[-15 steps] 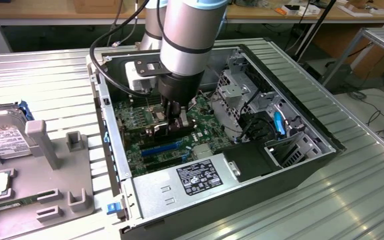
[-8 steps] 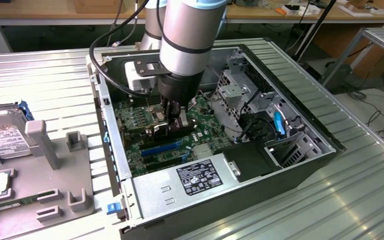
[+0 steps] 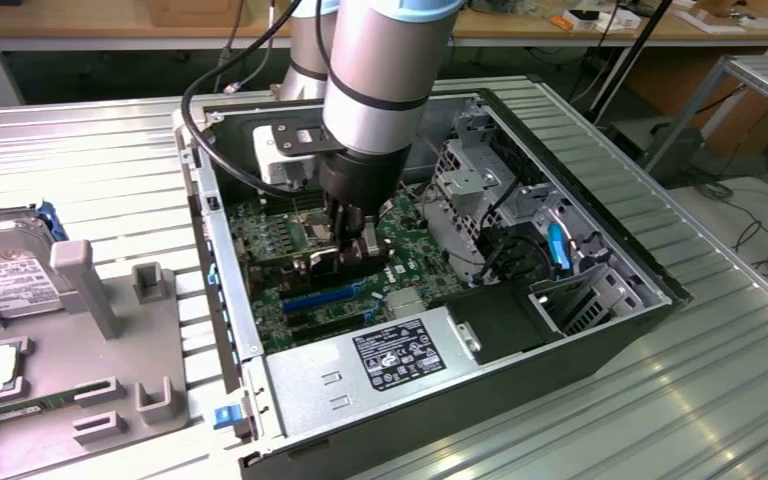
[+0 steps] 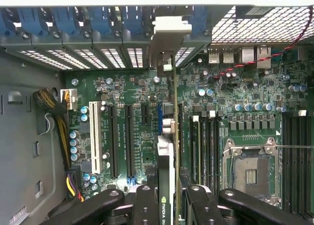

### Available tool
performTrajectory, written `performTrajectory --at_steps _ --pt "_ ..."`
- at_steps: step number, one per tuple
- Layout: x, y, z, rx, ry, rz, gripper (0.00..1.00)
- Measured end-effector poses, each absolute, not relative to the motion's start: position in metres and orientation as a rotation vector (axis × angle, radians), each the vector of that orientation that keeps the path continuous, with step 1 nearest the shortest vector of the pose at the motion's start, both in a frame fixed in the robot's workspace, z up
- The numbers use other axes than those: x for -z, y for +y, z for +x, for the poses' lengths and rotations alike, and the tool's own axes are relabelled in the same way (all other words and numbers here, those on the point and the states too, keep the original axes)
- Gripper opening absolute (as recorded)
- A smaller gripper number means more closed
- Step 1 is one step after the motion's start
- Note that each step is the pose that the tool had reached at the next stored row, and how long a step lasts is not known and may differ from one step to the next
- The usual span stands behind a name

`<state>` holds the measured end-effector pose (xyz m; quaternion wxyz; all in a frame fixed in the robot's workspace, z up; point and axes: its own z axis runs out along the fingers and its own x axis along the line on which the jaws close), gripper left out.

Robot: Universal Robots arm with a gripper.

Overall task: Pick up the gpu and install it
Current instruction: 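Insert the gpu into the slot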

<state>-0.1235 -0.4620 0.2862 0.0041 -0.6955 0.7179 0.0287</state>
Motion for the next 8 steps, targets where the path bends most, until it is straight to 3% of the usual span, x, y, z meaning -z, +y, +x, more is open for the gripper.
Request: performTrajectory --at_steps 8 --pt "-0.2863 -0.4625 -0.1151 -0.090 2.249 -2.180 0.27"
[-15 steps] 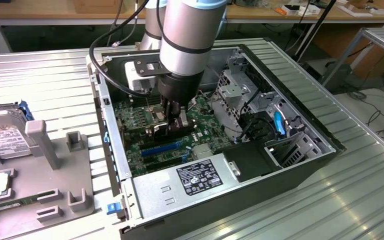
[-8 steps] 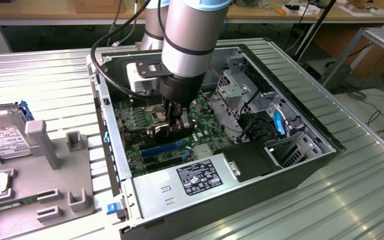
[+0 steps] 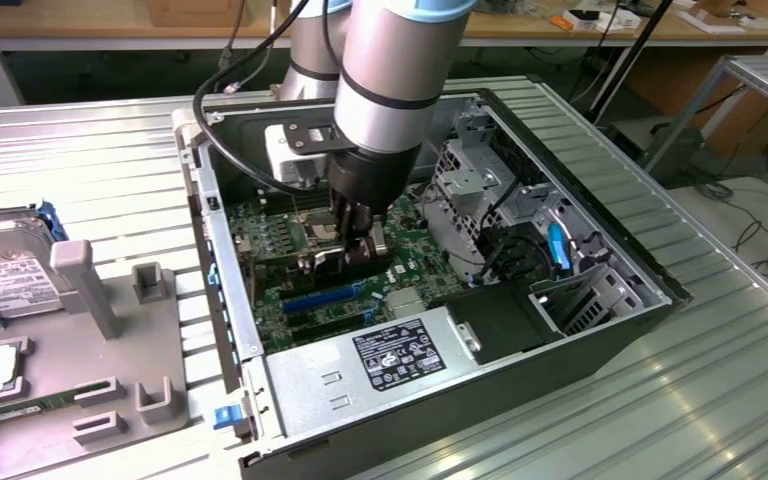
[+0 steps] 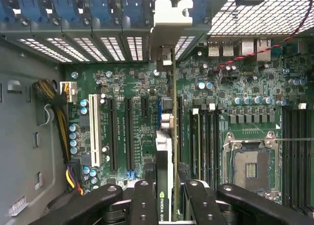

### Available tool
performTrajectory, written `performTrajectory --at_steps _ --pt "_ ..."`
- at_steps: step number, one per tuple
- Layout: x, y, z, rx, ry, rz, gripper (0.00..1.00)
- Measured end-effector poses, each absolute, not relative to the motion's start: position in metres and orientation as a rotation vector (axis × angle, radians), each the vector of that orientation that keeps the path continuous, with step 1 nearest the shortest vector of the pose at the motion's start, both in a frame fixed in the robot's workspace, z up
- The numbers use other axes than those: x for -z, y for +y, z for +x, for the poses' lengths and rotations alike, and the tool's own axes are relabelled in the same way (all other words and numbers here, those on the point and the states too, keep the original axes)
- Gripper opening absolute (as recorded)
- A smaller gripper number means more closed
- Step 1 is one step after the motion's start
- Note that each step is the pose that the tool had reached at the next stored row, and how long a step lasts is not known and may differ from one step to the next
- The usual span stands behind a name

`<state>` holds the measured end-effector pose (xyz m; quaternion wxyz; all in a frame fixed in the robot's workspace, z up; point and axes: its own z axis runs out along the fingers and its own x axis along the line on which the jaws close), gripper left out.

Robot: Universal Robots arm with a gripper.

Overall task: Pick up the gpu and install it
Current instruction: 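Insert the gpu into the slot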

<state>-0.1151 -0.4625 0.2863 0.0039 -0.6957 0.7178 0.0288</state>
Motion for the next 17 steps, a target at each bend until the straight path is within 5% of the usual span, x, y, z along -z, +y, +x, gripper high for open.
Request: performTrajectory --at_steps 17 --pt "-0.2861 -0.4684 -0.1225 -0.092 2.247 -2.180 0.27"
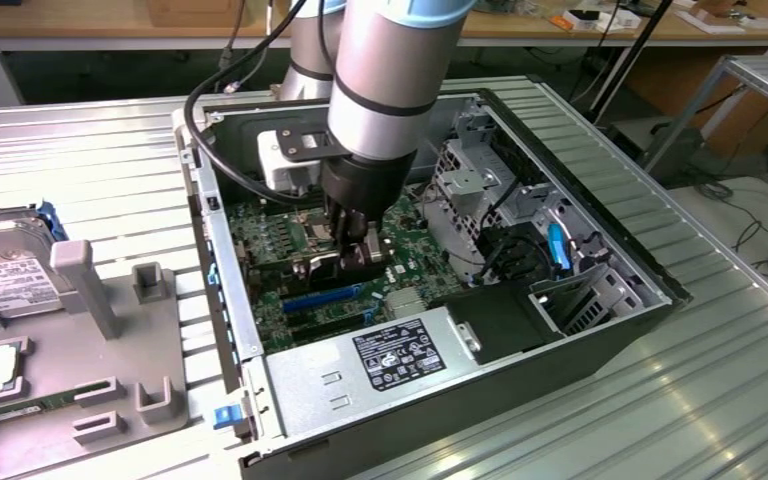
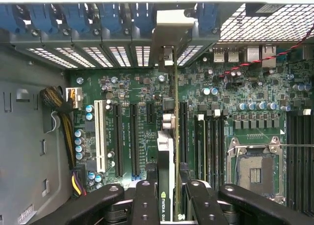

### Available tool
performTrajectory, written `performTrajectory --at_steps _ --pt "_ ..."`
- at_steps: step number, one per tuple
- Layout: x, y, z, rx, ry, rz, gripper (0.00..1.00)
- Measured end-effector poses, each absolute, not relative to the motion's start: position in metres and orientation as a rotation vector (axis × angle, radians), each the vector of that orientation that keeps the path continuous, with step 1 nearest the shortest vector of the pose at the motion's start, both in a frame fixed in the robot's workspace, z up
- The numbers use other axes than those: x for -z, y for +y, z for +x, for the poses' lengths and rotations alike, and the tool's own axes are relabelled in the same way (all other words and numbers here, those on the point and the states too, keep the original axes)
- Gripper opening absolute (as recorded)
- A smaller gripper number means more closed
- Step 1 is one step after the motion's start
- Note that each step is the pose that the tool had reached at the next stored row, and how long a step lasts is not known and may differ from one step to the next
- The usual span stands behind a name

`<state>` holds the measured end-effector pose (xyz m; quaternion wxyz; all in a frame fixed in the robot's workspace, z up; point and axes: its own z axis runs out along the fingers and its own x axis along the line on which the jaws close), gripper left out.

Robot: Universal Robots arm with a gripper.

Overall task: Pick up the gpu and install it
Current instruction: 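Insert the gpu into the slot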

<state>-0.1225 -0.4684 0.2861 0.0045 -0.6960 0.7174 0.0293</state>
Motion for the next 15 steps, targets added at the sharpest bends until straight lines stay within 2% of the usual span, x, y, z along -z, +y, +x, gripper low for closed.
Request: performTrajectory --at_steps 15 --pt "-0.2829 -0.4668 -0.1235 -0.101 2.243 -2.177 0.27"
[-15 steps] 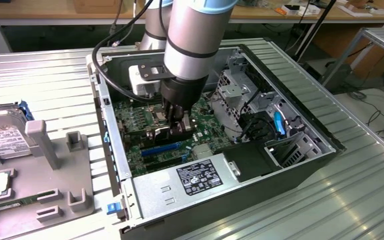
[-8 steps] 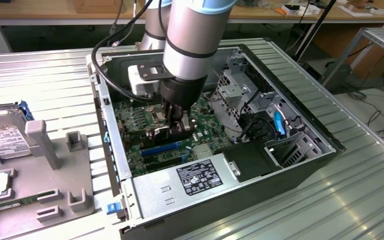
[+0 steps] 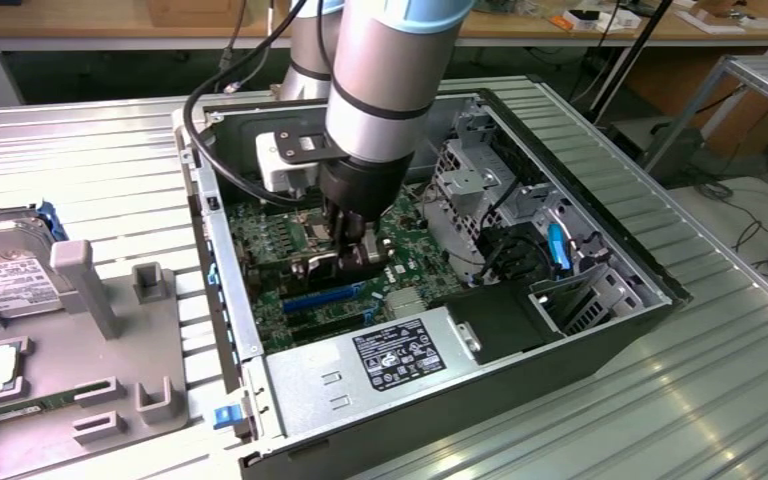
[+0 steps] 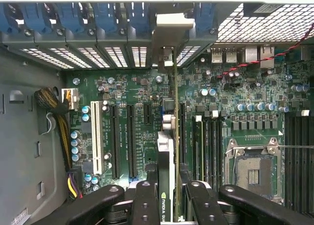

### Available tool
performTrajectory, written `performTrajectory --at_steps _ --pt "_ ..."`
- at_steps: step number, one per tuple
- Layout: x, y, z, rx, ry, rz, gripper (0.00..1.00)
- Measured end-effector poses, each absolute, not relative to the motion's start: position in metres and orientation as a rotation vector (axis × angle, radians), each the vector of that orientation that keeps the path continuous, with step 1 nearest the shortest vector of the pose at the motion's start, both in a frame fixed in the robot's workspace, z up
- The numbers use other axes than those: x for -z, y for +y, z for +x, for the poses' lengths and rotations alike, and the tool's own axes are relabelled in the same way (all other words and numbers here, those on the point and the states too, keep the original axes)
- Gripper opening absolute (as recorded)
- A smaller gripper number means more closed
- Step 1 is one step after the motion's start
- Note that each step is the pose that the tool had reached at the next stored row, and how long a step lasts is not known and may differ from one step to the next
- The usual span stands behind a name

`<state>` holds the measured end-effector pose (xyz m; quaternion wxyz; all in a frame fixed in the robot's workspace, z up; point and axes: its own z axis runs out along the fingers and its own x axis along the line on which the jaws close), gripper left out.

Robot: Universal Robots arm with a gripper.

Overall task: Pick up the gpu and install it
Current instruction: 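Insert the gpu into the slot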

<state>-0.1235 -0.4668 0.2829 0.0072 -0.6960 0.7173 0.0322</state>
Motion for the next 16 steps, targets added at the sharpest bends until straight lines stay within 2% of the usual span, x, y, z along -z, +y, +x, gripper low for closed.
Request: performTrajectory --at_steps 16 --pt "-0.2749 -0.4668 -0.1238 -0.108 2.237 -2.171 0.27"
